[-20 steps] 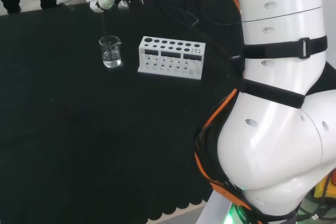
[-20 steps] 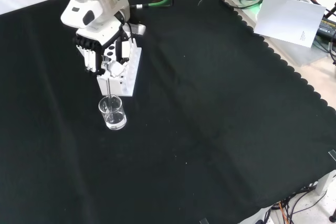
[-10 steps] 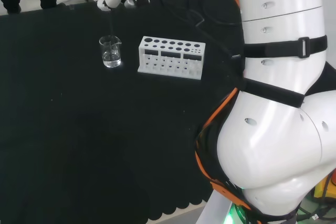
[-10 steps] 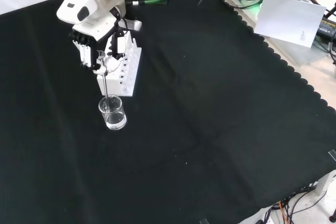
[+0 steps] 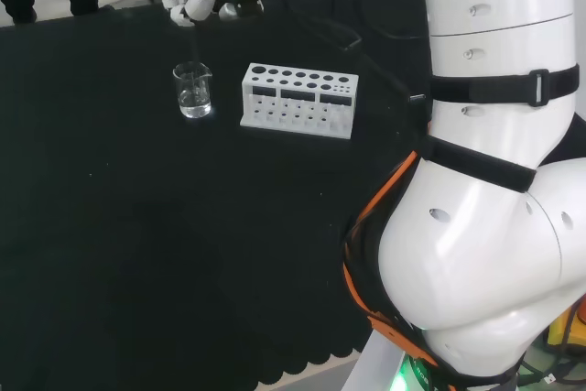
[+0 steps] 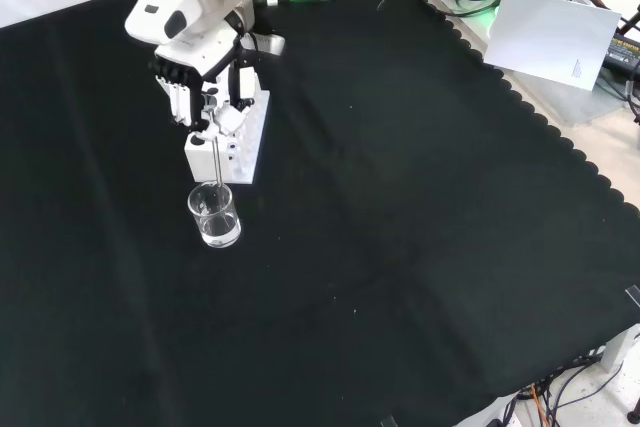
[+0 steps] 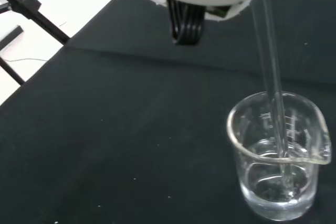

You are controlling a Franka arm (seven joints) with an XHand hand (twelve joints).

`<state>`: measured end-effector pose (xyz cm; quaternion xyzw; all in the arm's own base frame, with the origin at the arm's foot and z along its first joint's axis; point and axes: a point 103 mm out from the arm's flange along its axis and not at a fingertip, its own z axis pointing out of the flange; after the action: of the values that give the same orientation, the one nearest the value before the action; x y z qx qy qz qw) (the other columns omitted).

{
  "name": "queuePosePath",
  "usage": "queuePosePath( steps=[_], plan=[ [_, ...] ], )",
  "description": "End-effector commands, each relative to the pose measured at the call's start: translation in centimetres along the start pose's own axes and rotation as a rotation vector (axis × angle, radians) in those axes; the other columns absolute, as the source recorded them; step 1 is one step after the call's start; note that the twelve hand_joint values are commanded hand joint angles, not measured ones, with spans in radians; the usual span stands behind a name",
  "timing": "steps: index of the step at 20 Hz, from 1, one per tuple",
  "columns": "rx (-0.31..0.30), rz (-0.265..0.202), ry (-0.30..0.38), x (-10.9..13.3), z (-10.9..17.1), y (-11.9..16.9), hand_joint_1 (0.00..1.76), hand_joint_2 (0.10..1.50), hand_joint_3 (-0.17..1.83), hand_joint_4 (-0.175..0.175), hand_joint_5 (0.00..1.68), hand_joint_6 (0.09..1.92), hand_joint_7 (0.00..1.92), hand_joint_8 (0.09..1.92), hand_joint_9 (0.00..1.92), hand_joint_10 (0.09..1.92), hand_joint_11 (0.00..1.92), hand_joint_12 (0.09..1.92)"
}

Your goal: Stir in the beaker to the left of the white test tube rack with the glass rod.

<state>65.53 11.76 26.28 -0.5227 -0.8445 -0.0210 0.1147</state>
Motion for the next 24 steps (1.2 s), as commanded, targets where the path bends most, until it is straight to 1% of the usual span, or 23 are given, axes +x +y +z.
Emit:
queuePosePath(
  steps=[1, 4, 6, 12, 16, 18, 21, 24],
  plan=[
    [0.002, -0.024, 0.003, 1.6, 0.5, 1.3, 1.31, 0.65, 0.81, -0.175, 1.08, 0.8, 1.17, 1.2, 1.6, 0.91, 1.68, 0.73],
    [-0.001, -0.034, -0.002, 1.8, 0.4, 1.9, 1.31, 0.66, 0.81, -0.175, 1.08, 0.8, 1.17, 1.2, 1.6, 0.91, 1.68, 0.73],
    [-0.005, -0.031, -0.005, 1.4, 0.2, 2.2, 1.31, 0.66, 0.81, -0.175, 1.08, 0.8, 1.17, 1.2, 1.6, 0.91, 1.68, 0.73],
    [-0.011, 0.009, -0.008, -1.3, -0.4, 2.0, 1.31, 0.66, 0.81, -0.175, 1.08, 0.8, 1.17, 1.2, 1.6, 0.91, 1.68, 0.73],
    [-0.013, 0.032, -0.013, -2.8, -0.8, 1.1, 1.31, 0.66, 0.81, -0.175, 1.08, 0.8, 1.17, 1.2, 1.6, 0.91, 1.68, 0.73],
    [-0.012, 0.045, -0.016, -3.2, -0.8, 0.5, 1.31, 0.66, 0.81, -0.175, 1.08, 0.8, 1.17, 1.2, 1.6, 0.91, 1.68, 0.73],
    [-0.007, 0.05, -0.02, -2.9, -0.6, -0.4, 1.31, 0.66, 0.81, -0.175, 1.08, 0.8, 1.17, 1.2, 1.6, 0.91, 1.68, 0.73],
    [0.006, 0.027, -0.023, -1.4, -0.1, -0.8, 1.31, 0.66, 0.81, -0.175, 1.08, 0.8, 1.17, 1.2, 1.6, 0.92, 1.68, 0.73]
  ],
)
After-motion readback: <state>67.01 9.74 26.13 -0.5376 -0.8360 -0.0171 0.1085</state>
